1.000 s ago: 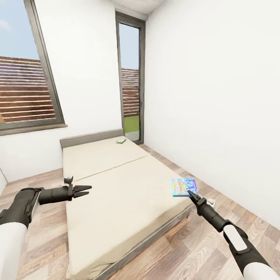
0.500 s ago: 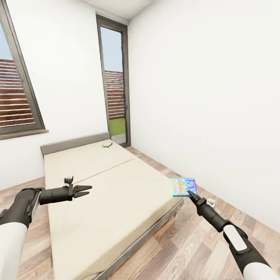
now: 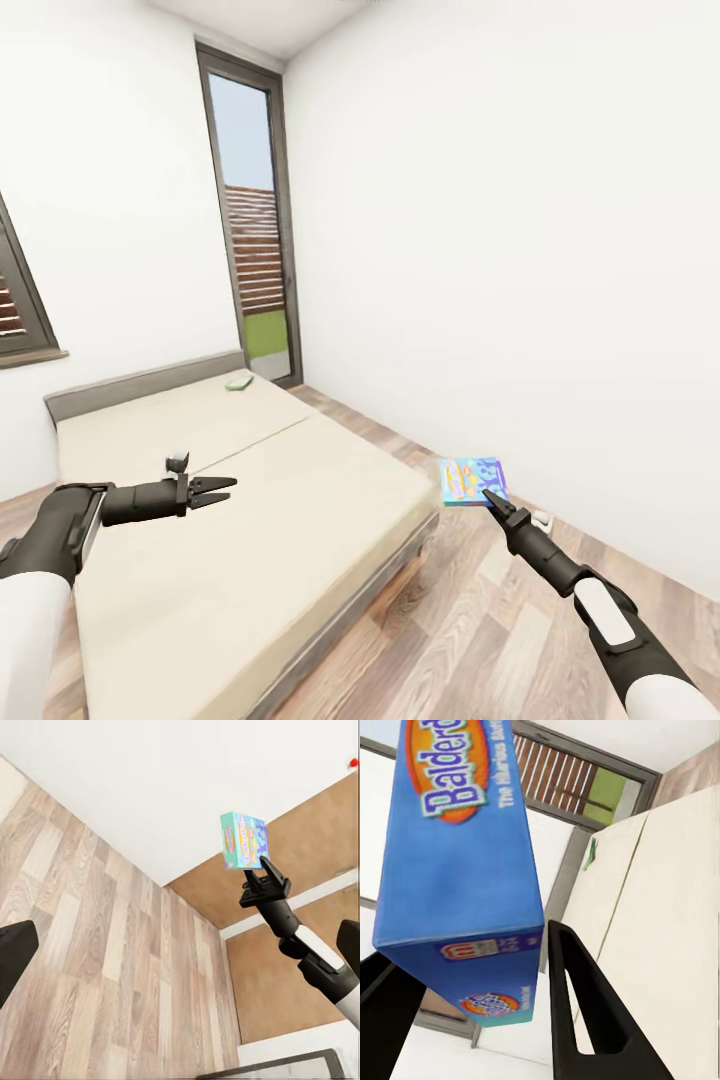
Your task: Put all the toys in the child's room - the three board games (two on the bed and one on the table), the two jigsaw puzzles on the table, and the tennis ball on the table - inside the toy box on the table in the child's room.
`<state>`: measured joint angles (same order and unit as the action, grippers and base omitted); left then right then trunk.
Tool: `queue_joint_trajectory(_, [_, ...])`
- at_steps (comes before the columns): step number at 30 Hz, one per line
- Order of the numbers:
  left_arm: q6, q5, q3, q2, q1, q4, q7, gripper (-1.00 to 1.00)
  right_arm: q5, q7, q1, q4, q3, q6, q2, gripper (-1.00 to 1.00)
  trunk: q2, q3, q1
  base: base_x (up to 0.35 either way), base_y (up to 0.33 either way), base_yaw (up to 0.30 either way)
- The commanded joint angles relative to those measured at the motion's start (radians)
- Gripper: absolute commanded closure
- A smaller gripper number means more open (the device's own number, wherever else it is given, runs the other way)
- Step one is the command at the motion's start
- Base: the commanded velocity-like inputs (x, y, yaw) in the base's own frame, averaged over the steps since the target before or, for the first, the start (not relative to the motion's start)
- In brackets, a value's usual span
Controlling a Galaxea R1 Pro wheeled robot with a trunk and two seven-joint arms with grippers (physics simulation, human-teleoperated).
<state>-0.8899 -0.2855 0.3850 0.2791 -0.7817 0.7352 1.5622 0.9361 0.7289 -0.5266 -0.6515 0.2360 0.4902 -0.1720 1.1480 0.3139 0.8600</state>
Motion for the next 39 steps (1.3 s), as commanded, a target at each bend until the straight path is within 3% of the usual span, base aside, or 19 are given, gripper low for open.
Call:
queue_joint_trajectory(1, [-0.011, -0.011, 0.003, -0.001, -0.001, 0.001, 0.009, -1.0, 0.007, 0.001, -0.001, 0.001, 0.002, 0.008, 0.0, 1.0, -0.007, -0.003, -0.004, 0.0, 0.0, -0.247])
queue_joint_trajectory(17, [-0.011, -0.011, 0.003, -0.001, -0.001, 0.001, 0.009, -1.0, 0.007, 0.0, -0.001, 0.0, 0.002, 0.007, 0.002, 1.0, -0.119, -0.068, -0.065, 0.0, 0.0, -0.247])
queue_joint_trajectory(30, [-0.007, -0.011, 0.003, -0.001, -0.001, 0.001, 0.009, -1.0, 0.007, 0.0, -0.001, 0.0, 0.002, 0.007, 0.001, 1.0, -0.119, -0.079, -0.065, 0.002, 0.0, -0.247])
queue_joint_trajectory(39, [-0.005, -0.011, 0.002, -0.003, -0.001, 0.001, 0.004, -1.0, 0.007, 0.0, -0.001, 0.002, 0.003, 0.007, 0.001, 1.0, -0.119, -0.088, -0.065, 0.24, -0.081, -0.247])
